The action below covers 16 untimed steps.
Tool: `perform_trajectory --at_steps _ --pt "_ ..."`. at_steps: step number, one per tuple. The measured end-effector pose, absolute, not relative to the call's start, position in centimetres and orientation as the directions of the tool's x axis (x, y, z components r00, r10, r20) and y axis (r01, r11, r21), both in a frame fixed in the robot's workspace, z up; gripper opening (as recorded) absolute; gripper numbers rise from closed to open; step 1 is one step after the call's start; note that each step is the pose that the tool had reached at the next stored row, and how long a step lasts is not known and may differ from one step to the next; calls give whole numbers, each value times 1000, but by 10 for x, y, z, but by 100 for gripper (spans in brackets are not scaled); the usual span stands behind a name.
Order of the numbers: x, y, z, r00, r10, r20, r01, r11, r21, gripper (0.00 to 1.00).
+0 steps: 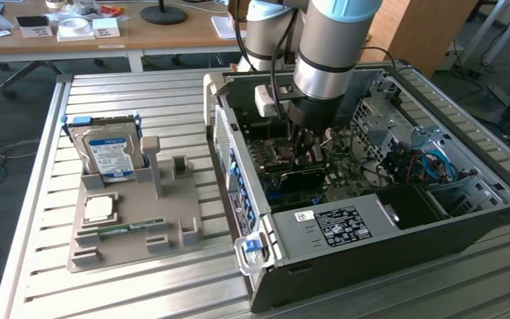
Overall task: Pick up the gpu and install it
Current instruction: 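Press down on the gpu until it lock into place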
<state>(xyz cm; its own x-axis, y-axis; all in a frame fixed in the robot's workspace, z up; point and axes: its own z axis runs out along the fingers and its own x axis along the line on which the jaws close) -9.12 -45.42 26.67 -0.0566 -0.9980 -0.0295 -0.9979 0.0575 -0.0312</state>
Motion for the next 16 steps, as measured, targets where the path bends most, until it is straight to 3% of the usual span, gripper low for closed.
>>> perform_trajectory --at_steps 16 --pt "-91 -454 264 -57 -998 -30 -998 58 -31 11"
